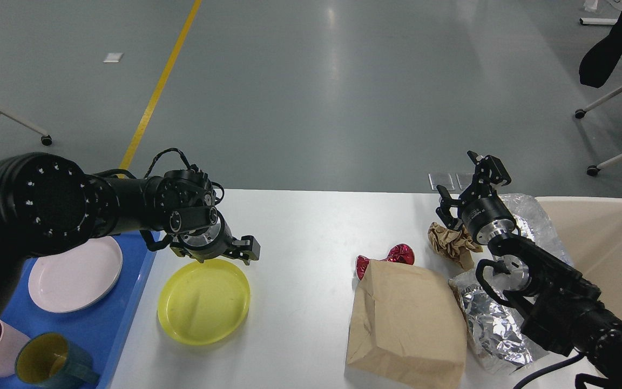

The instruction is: Tidy desktop

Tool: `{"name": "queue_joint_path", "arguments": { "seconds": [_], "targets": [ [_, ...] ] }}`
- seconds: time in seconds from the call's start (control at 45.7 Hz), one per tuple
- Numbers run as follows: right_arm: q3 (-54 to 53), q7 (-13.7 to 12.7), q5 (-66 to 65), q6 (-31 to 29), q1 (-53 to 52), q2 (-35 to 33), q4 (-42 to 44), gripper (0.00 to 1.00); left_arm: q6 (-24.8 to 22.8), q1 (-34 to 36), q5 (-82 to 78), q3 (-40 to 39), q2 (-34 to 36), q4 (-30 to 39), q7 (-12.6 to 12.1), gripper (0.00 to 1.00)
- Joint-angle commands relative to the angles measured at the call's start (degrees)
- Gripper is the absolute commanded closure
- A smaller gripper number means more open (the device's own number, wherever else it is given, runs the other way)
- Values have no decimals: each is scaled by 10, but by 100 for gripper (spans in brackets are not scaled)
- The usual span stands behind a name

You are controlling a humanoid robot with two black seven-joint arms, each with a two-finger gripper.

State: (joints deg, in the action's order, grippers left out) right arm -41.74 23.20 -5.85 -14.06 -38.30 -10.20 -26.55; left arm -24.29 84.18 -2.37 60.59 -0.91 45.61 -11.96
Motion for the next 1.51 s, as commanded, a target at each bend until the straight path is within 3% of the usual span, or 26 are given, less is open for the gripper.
{"name": "queue_joint_path", "arguments": {
  "seconds": [0.0, 0.328, 1.093, 1.203, 1.312, 1.487],
  "targets": [
    [0, 0, 0, 0, 0, 0, -1, 0, 16, -28, 1, -14, -16, -12, 0, 4],
    [0, 0, 0, 0, 1, 0, 0, 0, 15, -85, -4, -38, -35, -38, 0, 4],
    [1, 0, 0, 0, 0, 0, 0, 0, 10, -115, -55, -37, -47, -47, 0, 5],
    [0, 0, 0, 0, 0, 0, 0, 0, 10, -114, -55, -37, -46, -47, 0, 13],
    [1, 0, 0, 0, 0, 0, 0, 0, 7, -114, -55, -37, -47, -46, -1, 33],
    [0, 0, 0, 0, 0, 0, 0, 0, -15, -112, -54, -38, -46, -46, -7, 53]
  ]
}}
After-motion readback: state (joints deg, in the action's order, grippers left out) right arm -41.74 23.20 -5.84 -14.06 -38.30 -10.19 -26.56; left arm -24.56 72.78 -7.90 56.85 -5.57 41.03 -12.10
